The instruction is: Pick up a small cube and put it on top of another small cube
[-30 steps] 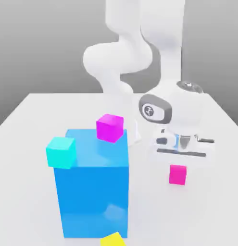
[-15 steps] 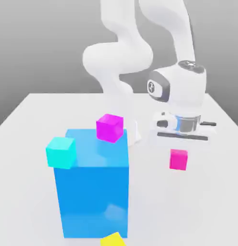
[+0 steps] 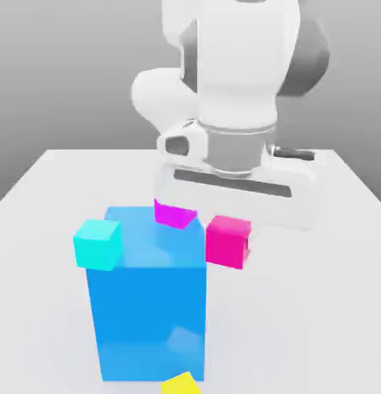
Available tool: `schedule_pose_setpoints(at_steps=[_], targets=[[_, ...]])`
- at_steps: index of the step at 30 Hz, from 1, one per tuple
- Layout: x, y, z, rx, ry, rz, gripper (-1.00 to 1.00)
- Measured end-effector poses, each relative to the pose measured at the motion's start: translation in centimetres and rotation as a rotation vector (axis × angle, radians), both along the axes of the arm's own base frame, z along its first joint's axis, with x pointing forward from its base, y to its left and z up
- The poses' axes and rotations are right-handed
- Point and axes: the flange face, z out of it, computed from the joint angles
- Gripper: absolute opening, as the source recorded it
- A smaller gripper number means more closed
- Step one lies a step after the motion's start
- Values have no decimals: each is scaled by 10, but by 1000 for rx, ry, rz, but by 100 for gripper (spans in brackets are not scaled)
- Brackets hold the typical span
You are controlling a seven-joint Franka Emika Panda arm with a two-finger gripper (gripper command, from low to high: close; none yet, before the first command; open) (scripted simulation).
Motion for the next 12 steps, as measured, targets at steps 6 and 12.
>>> schedule_pose_setpoints(at_steps=[6,12], targets=[[-10,-102,41,7,6,-212,-100],[-12,-105,4,9,6,-224,100]])
